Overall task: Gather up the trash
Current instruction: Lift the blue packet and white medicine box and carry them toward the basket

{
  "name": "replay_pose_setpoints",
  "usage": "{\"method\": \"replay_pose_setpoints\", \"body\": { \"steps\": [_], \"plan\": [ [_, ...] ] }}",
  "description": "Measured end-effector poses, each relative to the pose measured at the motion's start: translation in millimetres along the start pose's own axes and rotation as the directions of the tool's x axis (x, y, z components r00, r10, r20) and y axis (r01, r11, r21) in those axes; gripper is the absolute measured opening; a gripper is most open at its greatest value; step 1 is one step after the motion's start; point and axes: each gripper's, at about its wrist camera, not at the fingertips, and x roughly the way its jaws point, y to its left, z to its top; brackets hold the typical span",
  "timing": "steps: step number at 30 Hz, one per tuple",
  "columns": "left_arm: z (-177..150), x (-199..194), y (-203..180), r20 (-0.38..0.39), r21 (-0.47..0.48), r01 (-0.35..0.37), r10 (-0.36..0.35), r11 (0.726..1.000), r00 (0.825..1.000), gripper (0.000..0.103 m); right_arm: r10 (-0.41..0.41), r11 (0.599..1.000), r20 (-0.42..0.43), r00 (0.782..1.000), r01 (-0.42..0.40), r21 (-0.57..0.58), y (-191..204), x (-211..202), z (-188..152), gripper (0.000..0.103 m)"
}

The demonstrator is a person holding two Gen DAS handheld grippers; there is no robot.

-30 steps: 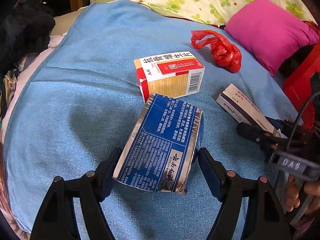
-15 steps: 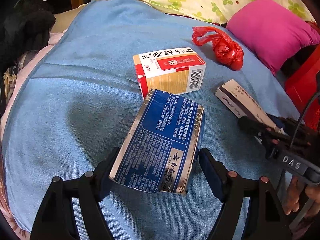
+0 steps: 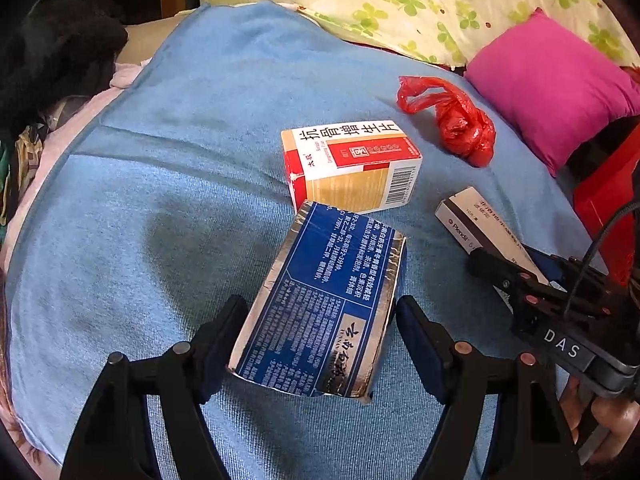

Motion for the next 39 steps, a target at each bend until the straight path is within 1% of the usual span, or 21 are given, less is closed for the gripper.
{"method": "replay_pose_setpoints", "body": {
  "steps": [4, 8, 13, 26, 30, 39],
  "plan": [
    [-1, -5, -1, 0.021, 0.008, -0.006, 0.006, 1.000, 1.000, 0.073, -0.015, 1.000, 0.020, 1.000, 0.015, -0.009, 2, -5, -1, 0.052],
    [-1, -9, -4, 0.047, 0.023, -0.021, 0.020, 0.999, 0.999, 0.072, -0.009, 0.999, 0.060, 0.998, 0.011, -0.031, 9, -18, 0, 0.052],
    [-1, -14, -5, 0.063, 0.029, -0.019, 0.018, 0.999, 0.998, 0.071, -0.027, 0.997, 0.102, 0.994, 0.034, -0.074, 19, -35, -1, 0.052],
    [-8, -41, 6, 0.143, 0.054, -0.080, 0.072, 0.995, 0.987, 0.072, -0.064, 0.989, 0.162, 0.985, 0.084, -0.124, 39, -62, -9, 0.052],
    [-11, -47, 12, 0.163, 0.049, -0.097, 0.088, 0.994, 0.983, 0.072, -0.071, 0.986, 0.181, 0.981, 0.096, -0.136, 47, -71, -12, 0.052],
    [-20, -61, 29, 0.197, 0.015, -0.109, 0.104, 0.994, 0.975, 0.072, -0.080, 0.980, 0.229, 0.970, 0.118, -0.157, 67, -93, -23, 0.052]
  ]
}}
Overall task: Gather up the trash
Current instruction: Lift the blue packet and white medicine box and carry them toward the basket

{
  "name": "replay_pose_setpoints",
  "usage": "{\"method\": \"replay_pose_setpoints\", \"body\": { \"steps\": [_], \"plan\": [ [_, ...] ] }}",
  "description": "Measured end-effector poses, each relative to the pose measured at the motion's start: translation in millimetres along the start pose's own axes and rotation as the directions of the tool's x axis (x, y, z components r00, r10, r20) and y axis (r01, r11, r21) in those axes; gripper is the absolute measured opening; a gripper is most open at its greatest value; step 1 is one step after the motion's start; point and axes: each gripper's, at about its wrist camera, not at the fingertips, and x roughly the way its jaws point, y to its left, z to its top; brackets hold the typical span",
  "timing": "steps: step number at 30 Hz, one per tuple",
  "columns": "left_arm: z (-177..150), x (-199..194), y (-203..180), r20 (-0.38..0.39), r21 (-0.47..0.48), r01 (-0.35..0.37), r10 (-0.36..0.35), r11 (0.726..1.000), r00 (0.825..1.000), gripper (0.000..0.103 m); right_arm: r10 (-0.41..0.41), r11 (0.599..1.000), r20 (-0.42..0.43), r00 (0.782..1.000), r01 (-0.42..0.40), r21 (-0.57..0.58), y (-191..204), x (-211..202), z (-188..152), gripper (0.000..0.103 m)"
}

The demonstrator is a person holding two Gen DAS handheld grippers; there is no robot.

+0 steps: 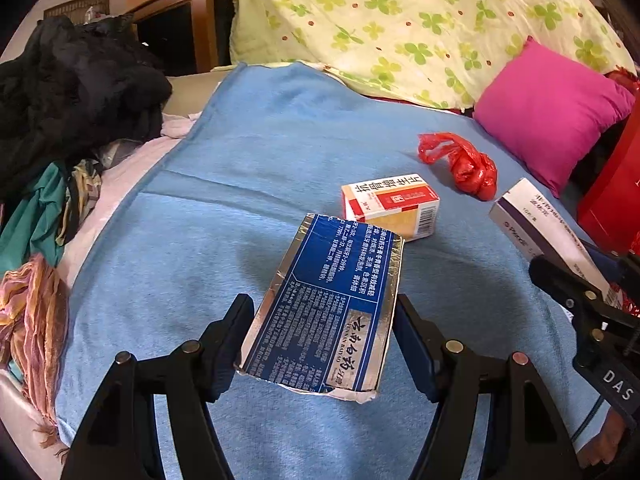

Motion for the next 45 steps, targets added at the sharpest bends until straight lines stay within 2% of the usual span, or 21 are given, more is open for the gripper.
{"method": "replay_pose_setpoints", "body": {
  "steps": [10, 17, 22, 45],
  "plan": [
    [-4, -17, -1, 0.057, 0.016, -0.015, 0.014, 1.000, 0.998, 0.072, -0.036, 0.999, 0.028, 0.999, 0.036, -0.021, 9, -18, -7, 0.052],
    [-6, -28, -8, 0.082, 0.029, 0.012, -0.014, 1.000, 0.997, 0.072, -0.040, 0.999, 0.044, 0.998, 0.041, -0.013, 8, -33, -15, 0.052],
    [-6, -37, -15, 0.126, 0.053, 0.013, -0.020, 0.999, 0.992, 0.072, -0.039, 0.999, 0.068, 0.997, 0.039, 0.007, -1, -48, -17, 0.052],
    [-6, -45, -52, 0.184, 0.117, 0.057, -0.078, 0.991, 0.980, 0.072, -0.079, 0.995, 0.162, 0.984, 0.066, 0.079, -42, -91, -23, 0.052]
  ]
}}
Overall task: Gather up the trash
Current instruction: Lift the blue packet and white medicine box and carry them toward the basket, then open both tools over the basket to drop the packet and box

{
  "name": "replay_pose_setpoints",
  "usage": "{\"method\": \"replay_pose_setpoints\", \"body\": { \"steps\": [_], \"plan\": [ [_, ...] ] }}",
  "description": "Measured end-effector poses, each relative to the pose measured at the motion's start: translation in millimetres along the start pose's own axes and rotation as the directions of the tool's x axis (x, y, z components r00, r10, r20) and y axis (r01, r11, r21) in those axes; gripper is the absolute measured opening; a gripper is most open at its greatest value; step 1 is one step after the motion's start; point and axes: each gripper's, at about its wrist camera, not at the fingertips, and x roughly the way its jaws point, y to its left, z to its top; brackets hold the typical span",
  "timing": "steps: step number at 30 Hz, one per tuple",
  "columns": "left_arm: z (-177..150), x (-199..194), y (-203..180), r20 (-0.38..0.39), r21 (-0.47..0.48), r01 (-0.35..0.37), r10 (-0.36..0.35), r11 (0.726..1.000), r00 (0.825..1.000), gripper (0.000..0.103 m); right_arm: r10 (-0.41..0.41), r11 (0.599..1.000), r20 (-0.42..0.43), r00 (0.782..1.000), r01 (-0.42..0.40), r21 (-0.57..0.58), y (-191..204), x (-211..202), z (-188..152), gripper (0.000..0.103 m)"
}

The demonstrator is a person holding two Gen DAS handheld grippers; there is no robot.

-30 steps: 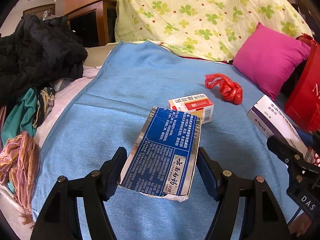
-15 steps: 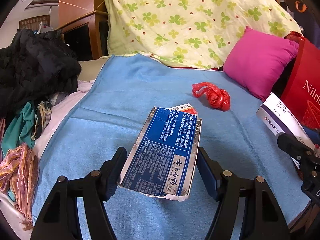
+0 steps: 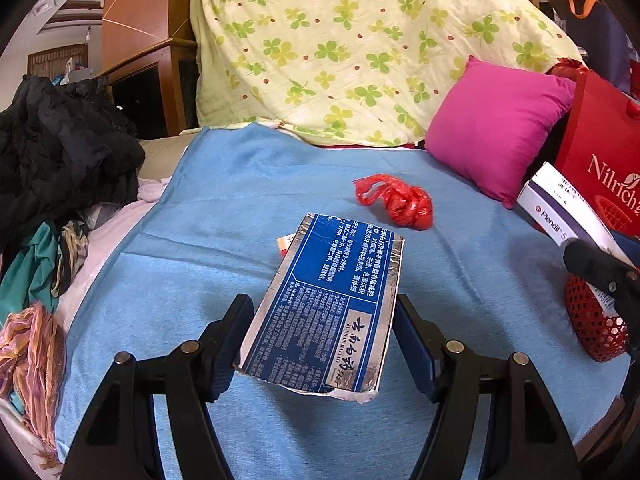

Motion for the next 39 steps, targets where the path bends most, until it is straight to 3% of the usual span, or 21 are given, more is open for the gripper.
{"method": "replay_pose_setpoints", "body": {
  "steps": [14, 23, 32, 39],
  "plan": [
    [8, -8, -34, 0.039, 0.033, 0.089, -0.090, 0.995, 0.995, 0.072, 0.007, 0.994, 0.092, 0.996, -0.016, 0.103, -40, -24, 5, 0.052],
    [8, -16, -68, 0.033, 0.056, 0.191, -0.193, 0.980, 0.981, 0.072, -0.025, 0.981, 0.160, 0.987, -0.007, 0.196, -85, -47, 1, 0.052],
    [18, -42, -121, 0.036, 0.048, 0.316, -0.317, 0.948, 0.948, 0.072, -0.113, 0.938, 0.216, 0.970, 0.033, 0.345, -152, -76, -11, 0.052],
    [48, -61, -174, 0.060, 0.098, 0.406, -0.413, 0.909, 0.909, 0.072, -0.157, 0.874, 0.234, 0.959, 0.025, 0.486, -202, -96, -24, 0.052]
  ]
}}
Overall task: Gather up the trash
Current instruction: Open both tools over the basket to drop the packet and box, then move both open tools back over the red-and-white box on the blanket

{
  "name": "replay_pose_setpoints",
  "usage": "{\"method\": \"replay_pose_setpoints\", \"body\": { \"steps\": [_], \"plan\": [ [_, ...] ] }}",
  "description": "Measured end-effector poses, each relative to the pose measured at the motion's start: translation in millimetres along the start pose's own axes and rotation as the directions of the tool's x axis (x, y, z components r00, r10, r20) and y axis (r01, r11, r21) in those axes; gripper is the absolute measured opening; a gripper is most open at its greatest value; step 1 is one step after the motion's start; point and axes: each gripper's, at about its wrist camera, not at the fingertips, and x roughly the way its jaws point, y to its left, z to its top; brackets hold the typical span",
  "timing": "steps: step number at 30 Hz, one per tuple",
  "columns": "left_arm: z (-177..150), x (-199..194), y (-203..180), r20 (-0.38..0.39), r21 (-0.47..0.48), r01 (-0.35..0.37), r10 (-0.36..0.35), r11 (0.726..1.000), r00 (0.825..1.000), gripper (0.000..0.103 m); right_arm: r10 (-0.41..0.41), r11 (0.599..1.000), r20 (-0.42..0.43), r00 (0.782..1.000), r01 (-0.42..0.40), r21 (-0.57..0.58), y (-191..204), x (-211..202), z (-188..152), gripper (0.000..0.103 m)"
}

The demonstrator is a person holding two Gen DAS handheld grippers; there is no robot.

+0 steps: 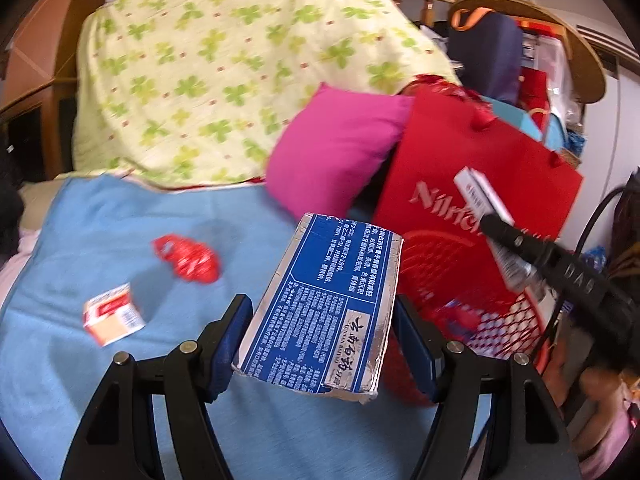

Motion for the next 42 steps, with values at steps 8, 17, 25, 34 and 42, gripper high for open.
{"method": "replay_pose_setpoints", "body": {
  "steps": [8, 17, 25, 34, 42],
  "plan": [
    [23, 25, -55, -0.018, 0.043, 0.080, -0.080, 0.996, 0.997, 0.072, -0.045, 0.989, 0.028, 0.999, 0.040, 0.145, -52, -19, 8, 0.052],
    [21, 59, -72, -0.082, 0.041, 0.086, -0.083, 0.995, 0.993, 0.072, -0.071, 0.966, -0.026, 0.997, 0.076, 0.247, -90, -19, 2, 0.054],
    [9, 33, -34, -0.068, 0.026, 0.007, -0.005, 1.000, 0.998, 0.072, 0.003, 0.968, -0.038, 0.999, 0.006, 0.251, -80, -6, -3, 0.059],
    [-27, 5, 51, -0.092, -0.005, -0.162, 0.161, 0.987, 0.983, 0.072, 0.091, 0.989, 0.087, 0.992, -0.100, 0.106, -27, -25, -4, 0.059],
    [-57, -9, 148, -0.137, -0.061, -0.394, 0.384, 0.917, 0.913, 0.072, 0.284, 0.952, 0.050, 0.957, -0.276, -0.130, 69, -19, -35, 0.064]
  ]
}}
